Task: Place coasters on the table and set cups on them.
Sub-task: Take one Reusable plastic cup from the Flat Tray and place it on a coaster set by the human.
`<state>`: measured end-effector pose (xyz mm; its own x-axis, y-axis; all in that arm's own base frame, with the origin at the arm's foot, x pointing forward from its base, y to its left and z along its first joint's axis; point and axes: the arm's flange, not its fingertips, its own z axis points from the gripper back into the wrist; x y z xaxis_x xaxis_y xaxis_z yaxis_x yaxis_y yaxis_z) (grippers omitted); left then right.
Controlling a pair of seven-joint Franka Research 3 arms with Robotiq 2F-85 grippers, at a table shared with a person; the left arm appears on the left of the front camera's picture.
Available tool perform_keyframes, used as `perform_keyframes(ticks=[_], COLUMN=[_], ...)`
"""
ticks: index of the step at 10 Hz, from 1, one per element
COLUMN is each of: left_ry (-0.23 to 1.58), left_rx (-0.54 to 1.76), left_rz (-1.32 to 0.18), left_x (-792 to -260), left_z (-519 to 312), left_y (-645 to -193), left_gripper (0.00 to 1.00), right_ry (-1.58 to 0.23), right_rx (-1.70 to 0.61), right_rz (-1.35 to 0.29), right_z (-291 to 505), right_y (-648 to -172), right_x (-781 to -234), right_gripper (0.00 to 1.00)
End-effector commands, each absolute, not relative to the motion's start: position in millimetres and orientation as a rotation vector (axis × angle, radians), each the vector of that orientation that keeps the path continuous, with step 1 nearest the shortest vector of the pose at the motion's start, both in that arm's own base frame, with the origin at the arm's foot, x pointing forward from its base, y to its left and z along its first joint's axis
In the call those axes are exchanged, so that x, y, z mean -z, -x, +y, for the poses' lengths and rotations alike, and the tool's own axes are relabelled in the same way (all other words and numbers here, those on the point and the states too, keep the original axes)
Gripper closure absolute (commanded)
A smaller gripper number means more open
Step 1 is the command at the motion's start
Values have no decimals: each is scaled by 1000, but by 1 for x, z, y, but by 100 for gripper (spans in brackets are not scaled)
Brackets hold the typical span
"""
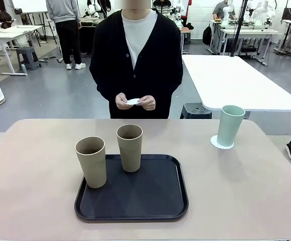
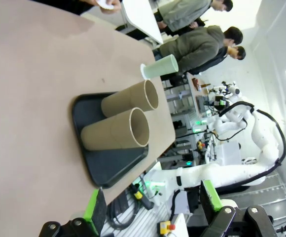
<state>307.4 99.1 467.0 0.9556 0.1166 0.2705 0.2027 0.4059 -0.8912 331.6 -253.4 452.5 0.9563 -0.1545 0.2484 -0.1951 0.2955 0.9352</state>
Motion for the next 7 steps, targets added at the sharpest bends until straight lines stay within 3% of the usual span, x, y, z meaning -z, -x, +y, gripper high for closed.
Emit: perform_keyframes(ticks=[1,5,7], left_ry=[1165,1165,1165], left_rx=[52,52,52], left_rz=[-319,-319,-319], left_x=[-468,-468,-468], left_z=[98,98,98], left_y=[-308,-308,-308], left_gripper=[0,0,0], right_ry=[-1257,-1269,-1265], right_rx=[-51,-185,-48], right_rz=[-307,-288,-303], right_z=[-265,-251,-261], right_y=[-327,-325,-324], right_x=[-453,-454,-454], right_gripper=[0,0,0])
